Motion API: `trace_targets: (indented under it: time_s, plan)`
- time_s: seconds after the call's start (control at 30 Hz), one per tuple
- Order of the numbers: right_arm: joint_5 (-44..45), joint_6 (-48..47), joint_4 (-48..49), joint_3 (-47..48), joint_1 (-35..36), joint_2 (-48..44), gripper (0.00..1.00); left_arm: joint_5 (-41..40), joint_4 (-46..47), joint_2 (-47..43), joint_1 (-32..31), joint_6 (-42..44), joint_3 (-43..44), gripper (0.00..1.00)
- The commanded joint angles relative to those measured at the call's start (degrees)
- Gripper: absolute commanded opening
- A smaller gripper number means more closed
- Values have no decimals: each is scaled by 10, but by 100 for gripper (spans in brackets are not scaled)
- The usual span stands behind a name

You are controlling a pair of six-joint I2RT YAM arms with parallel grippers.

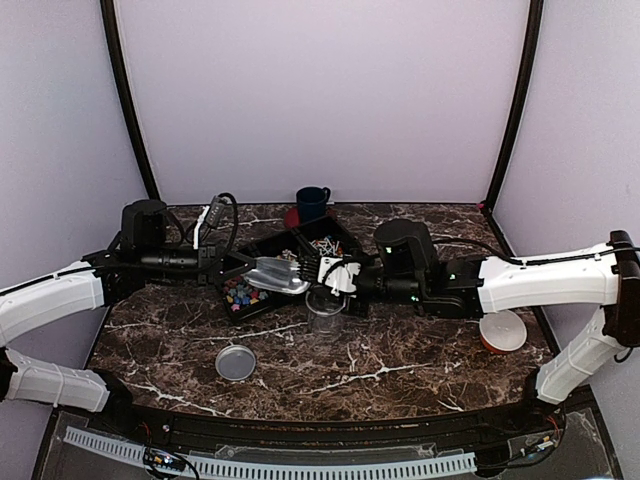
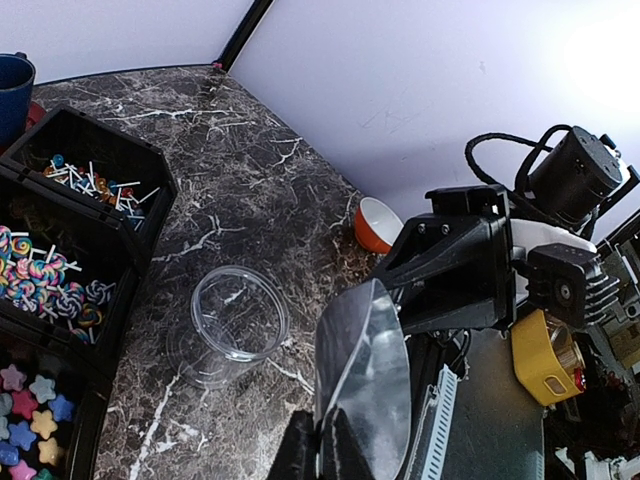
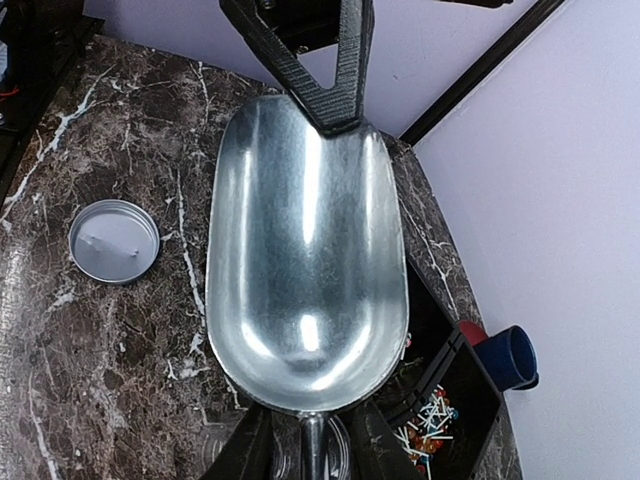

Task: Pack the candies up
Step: Pass from the left arm to the right

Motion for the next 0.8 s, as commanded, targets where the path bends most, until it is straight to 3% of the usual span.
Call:
trace_targets:
  time_s: [0.0,0.3,0.43,0.67,0.77]
  plan:
    - [-1,3,9,2,6,-4,25,9,17,-14,-3,5,15,0]
    - [0,4,8,6,6,-2,12,26,22,-11,-3,3,16,0]
    - [-9,7,8,8,6,-4,0,23,21,-8,-3,4,14,0]
    - [-27,29,1,12,6,-7,0,18,20,-7,-3,6,14,0]
    - [-9,46,-3,16,6,-7,0,3,18,-12,-3,9,14,11]
